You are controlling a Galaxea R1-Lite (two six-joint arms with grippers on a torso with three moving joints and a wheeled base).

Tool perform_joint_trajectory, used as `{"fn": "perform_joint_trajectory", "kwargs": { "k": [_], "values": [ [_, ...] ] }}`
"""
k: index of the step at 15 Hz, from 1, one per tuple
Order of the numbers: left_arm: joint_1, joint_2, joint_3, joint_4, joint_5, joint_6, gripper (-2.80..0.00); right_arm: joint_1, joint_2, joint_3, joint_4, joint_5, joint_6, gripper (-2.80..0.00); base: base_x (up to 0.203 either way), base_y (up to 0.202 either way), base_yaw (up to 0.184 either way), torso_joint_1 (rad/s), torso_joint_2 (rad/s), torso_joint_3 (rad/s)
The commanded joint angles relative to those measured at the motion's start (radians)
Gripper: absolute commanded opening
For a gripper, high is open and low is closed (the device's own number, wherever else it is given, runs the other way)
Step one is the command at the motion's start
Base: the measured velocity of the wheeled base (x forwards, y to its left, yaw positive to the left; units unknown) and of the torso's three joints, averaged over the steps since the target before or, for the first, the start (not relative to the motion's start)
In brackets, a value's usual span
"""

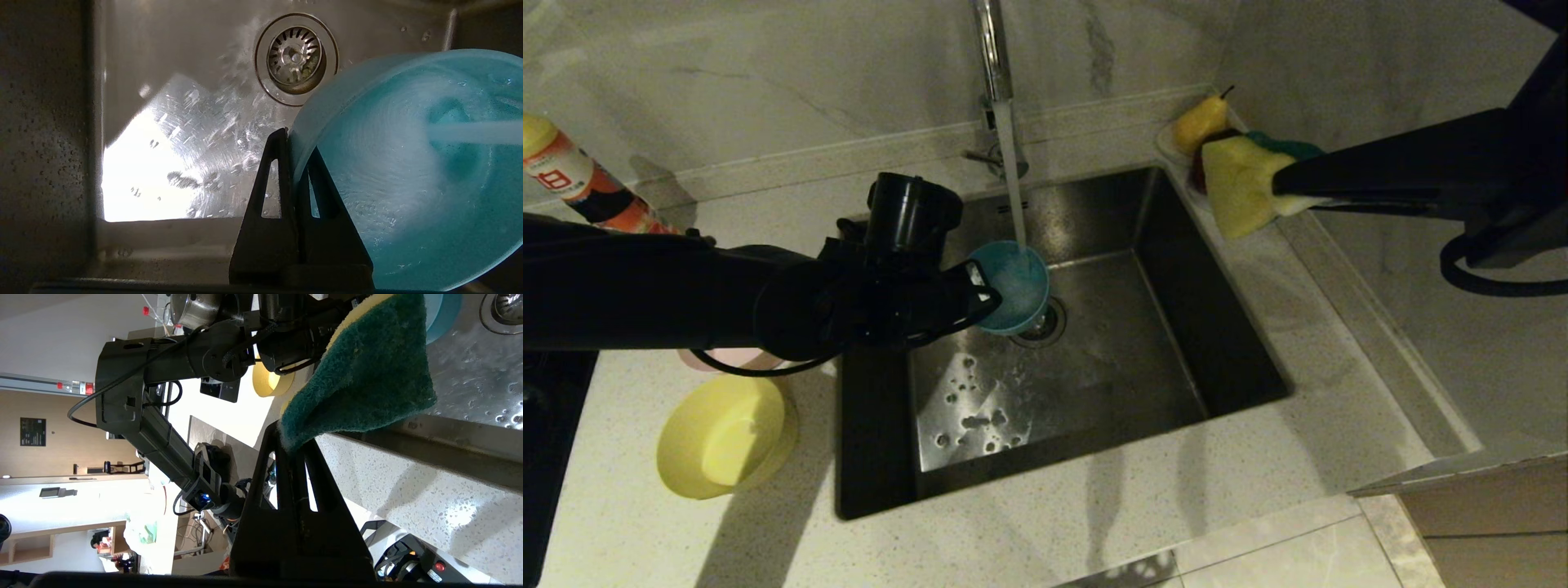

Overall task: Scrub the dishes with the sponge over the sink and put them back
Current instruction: Rinse the bowl

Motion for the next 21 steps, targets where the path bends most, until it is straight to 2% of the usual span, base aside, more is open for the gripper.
{"fn": "perform_joint_trajectory", "kwargs": {
  "k": [1, 8, 14, 16, 19, 21],
  "values": [
    [-0.001, -0.008, 0.004, -0.001, 0.003, -0.004, -2.8, 0.0, -0.004, 0.008, 0.002, 0.003, 0.004, -2.8, 0.0, 0.0, 0.0, 0.0, 0.0, 0.0],
    [-0.001, -0.016, 0.012, -0.001, 0.003, 0.0, -2.8, -0.001, -0.008, 0.03, 0.002, 0.001, 0.004, -2.8, 0.0, 0.0, 0.0, 0.0, 0.0, 0.0],
    [-0.002, -0.128, 0.166, -0.031, 0.003, 0.011, -2.8, -0.004, -0.009, 0.04, -0.007, -0.003, 0.009, -2.8, 0.0, 0.0, 0.0, 0.0, 0.0, 0.0],
    [-0.001, -0.192, 0.25, -0.098, 0.004, 0.027, -2.8, -0.004, -0.01, 0.038, -0.009, -0.003, 0.009, -2.8, 0.0, 0.0, 0.0, 0.0, 0.0, 0.0],
    [0.009, -0.258, 0.407, -0.367, 0.006, 0.167, -2.8, -0.004, -0.012, 0.04, -0.009, -0.003, 0.012, -2.8, 0.0, 0.0, 0.0, 0.0, 0.0, 0.0],
    [0.016, -0.314, 0.504, -0.556, 0.013, 0.293, -2.8, -0.004, -0.019, 0.047, -0.008, -0.003, 0.011, -2.8, 0.0, 0.0, 0.0, 0.0, 0.0, 0.0]
  ]
}}
